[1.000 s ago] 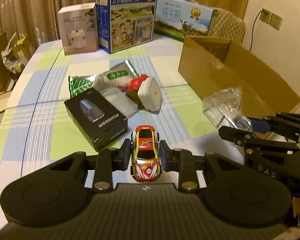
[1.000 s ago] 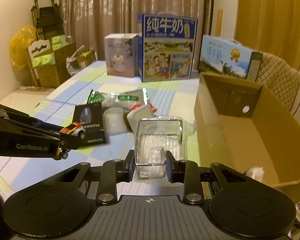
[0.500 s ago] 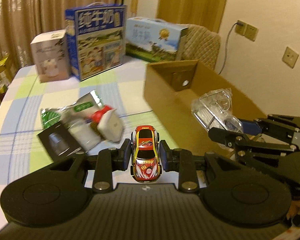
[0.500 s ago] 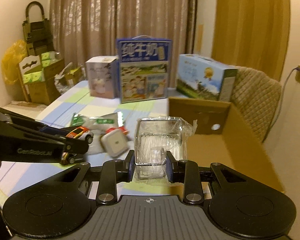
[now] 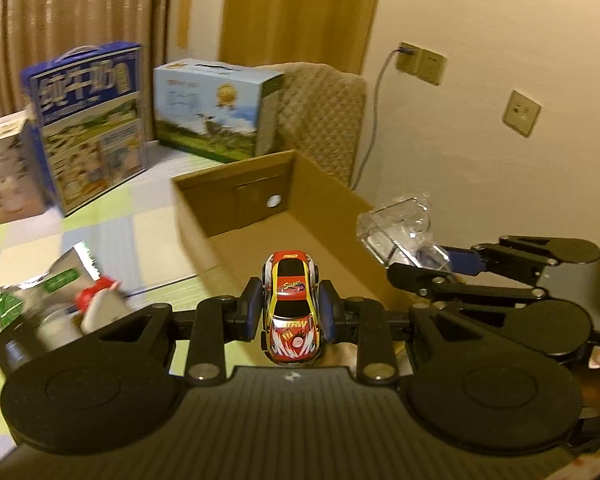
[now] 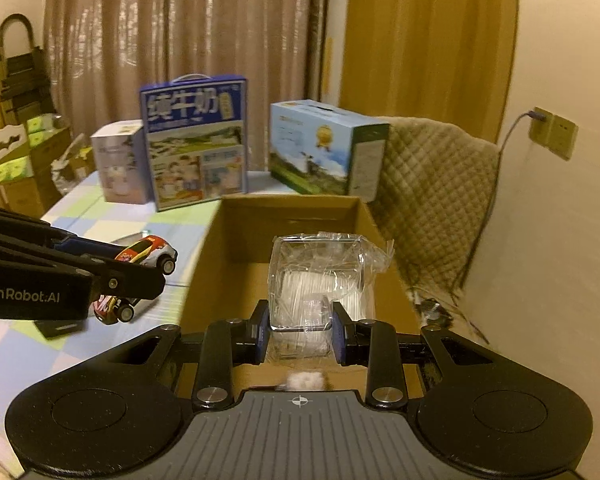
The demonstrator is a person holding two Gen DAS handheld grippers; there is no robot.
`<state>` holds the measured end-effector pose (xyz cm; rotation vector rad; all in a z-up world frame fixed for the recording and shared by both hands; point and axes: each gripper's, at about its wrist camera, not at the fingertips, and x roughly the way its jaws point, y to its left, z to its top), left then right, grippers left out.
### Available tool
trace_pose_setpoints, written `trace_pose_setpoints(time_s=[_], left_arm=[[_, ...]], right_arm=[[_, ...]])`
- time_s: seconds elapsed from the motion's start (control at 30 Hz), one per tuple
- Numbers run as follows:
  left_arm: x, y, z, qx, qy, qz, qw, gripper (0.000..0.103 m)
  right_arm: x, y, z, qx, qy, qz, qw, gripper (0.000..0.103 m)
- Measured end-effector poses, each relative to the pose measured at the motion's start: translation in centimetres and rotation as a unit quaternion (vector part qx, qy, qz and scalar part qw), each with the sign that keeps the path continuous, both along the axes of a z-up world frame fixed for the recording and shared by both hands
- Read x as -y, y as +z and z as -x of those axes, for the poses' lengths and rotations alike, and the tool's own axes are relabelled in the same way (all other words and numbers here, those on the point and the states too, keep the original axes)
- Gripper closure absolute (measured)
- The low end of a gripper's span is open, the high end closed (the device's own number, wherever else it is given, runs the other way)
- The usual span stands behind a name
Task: Organize objects
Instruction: 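Open the left tool to drop the car while the right tool releases the package into the box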
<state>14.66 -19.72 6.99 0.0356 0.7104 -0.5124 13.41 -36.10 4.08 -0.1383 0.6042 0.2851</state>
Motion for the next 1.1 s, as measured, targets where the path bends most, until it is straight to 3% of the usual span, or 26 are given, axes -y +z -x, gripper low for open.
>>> trace_pose_setpoints(time_s=[0.37, 0.47, 0.93, 1.03, 1.1], left_arm=[[4.0, -1.5, -2.9, -0.014, -0.018, -0.001, 0.9997, 0.077], [4.0, -1.8, -3.6, -0.009, -0.011, -0.001, 0.9999, 0.051], [-1.9, -2.3, -2.7, -0.020, 0.042, -0.004, 0.9989, 0.050], [-3.4, -2.4, -2.1, -0.023, 0.056, -0.003, 0.9982, 0.050], [-4.2, -2.6, -1.8, -0.026, 0.063, -0.003, 0.9977, 0.049]], right_arm=[[3.1, -0.9, -1.8, -0.015, -0.020, -0.005, 1.000, 0.075], [3.3, -1.1, -2.1, -0.018, -0.023, -0.009, 1.000, 0.075], [1.9, -0.8, -2.7, -0.027, -0.005, -0.038, 0.999, 0.075], [1.5, -0.6, -3.6, -0.029, 0.006, -0.066, 0.997, 0.075], [1.6, -0.8, -4.3, -0.038, 0.007, -0.094, 0.995, 0.067]])
